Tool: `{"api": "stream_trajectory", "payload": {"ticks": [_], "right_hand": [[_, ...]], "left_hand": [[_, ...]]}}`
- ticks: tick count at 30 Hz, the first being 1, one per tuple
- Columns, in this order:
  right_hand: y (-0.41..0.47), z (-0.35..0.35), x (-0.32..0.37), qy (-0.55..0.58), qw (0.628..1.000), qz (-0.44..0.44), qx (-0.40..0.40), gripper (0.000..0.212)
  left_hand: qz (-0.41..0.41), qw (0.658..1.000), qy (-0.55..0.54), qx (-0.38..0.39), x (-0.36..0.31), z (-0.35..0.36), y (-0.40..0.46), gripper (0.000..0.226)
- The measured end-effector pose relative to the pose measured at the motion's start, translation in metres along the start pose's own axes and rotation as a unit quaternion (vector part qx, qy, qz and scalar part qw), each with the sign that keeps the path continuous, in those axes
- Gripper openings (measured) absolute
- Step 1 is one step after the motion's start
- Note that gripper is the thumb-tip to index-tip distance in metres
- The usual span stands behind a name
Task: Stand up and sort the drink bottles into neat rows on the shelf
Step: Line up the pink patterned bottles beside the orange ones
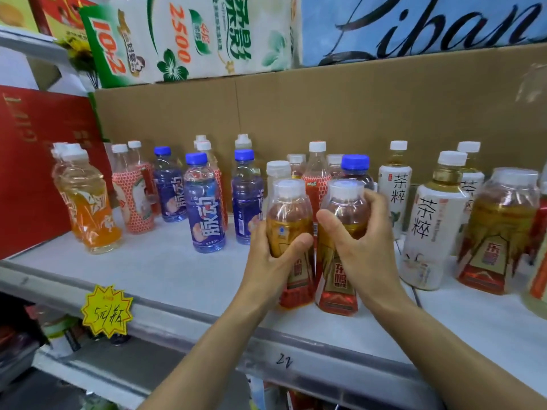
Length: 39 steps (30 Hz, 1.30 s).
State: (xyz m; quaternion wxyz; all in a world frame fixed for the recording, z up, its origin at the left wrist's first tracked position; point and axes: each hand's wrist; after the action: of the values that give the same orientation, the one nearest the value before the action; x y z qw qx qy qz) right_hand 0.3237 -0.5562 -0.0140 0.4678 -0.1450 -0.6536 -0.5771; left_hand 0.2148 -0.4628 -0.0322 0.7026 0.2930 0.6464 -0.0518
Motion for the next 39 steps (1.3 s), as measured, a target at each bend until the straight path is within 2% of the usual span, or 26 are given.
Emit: {"api": "stream_trajectory", "payload": {"ticks": [4, 6, 8, 11, 14, 18, 20, 22, 25, 27, 29, 32, 35, 37, 39], "right_hand": [[-0.004, 0.009, -0.002, -0.051, 0.996, -0.053, -0.053, 0.065], [-0.007, 0.018, 0.005, -0.095, 0.982, -0.133, -0.094, 0.068], [-0.010, 0.031, 0.015, -0.162, 0.953, -0.227, -0.117, 0.067], [-0.019, 0.061, 0.032, -0.236, 0.914, -0.311, -0.109, 0.054], [-0.034, 0.104, 0.037, -0.224, 0.912, -0.334, -0.074, 0.045], [-0.054, 0.173, 0.032, -0.174, 0.938, -0.299, -0.020, 0.039], [-0.062, 0.202, 0.029, -0.162, 0.947, -0.277, 0.004, 0.037], [-0.068, 0.234, 0.025, -0.146, 0.961, -0.231, 0.040, 0.036], [-0.066, 0.280, 0.018, -0.146, 0.974, -0.129, 0.114, 0.041], [-0.058, 0.310, 0.012, -0.156, 0.972, -0.053, 0.168, 0.050], [-0.044, 0.342, 0.006, -0.154, 0.966, 0.015, 0.209, 0.059], [-0.019, 0.388, -0.006, -0.132, 0.963, 0.080, 0.222, 0.073], [0.007, 0.431, -0.021, -0.093, 0.962, 0.111, 0.233, 0.083], [0.019, 0.457, -0.033, -0.087, 0.960, 0.130, 0.232, 0.095], [0.023, 0.475, -0.044, -0.094, 0.955, 0.146, 0.239, 0.096]], "left_hand": [[0.005, 0.999, 0.007, 0.042, 0.006, -0.009, 0.008, 0.059], [0.014, 0.997, 0.032, 0.064, 0.009, -0.017, 0.011, 0.064], [0.036, 0.993, 0.060, 0.090, 0.011, -0.031, 0.017, 0.069], [0.099, 0.983, 0.099, 0.114, 0.014, -0.065, 0.029, 0.066], [0.145, 0.974, 0.134, 0.112, 0.019, -0.113, 0.044, 0.059], [0.213, 0.960, 0.166, 0.072, 0.031, -0.188, 0.071, 0.051], [0.243, 0.954, 0.175, 0.028, 0.036, -0.219, 0.082, 0.045], [0.288, 0.938, 0.191, -0.040, 0.040, -0.252, 0.095, 0.044], [0.325, 0.903, 0.219, -0.177, 0.046, -0.294, 0.119, 0.062], [0.294, 0.895, 0.213, -0.257, 0.050, -0.316, 0.140, 0.084], [0.223, 0.904, 0.215, -0.295, 0.053, -0.333, 0.165, 0.112], [0.105, 0.935, 0.215, -0.263, 0.055, -0.348, 0.194, 0.147], [0.059, 0.946, 0.219, -0.230, 0.057, -0.357, 0.208, 0.157], [0.046, 0.948, 0.220, -0.225, 0.063, -0.363, 0.214, 0.155], [0.045, 0.949, 0.221, -0.219, 0.070, -0.370, 0.219, 0.155]]}}
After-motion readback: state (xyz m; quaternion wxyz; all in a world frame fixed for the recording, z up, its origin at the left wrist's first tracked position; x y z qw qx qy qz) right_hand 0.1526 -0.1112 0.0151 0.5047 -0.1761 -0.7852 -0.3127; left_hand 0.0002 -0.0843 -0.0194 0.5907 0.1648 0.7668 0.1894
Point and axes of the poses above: each hand's wrist, its own y-axis towards the middle knuckle, its own z-axis out of the palm, x = y × z, and after that the axes turned 10 degrees about -x, right-handed
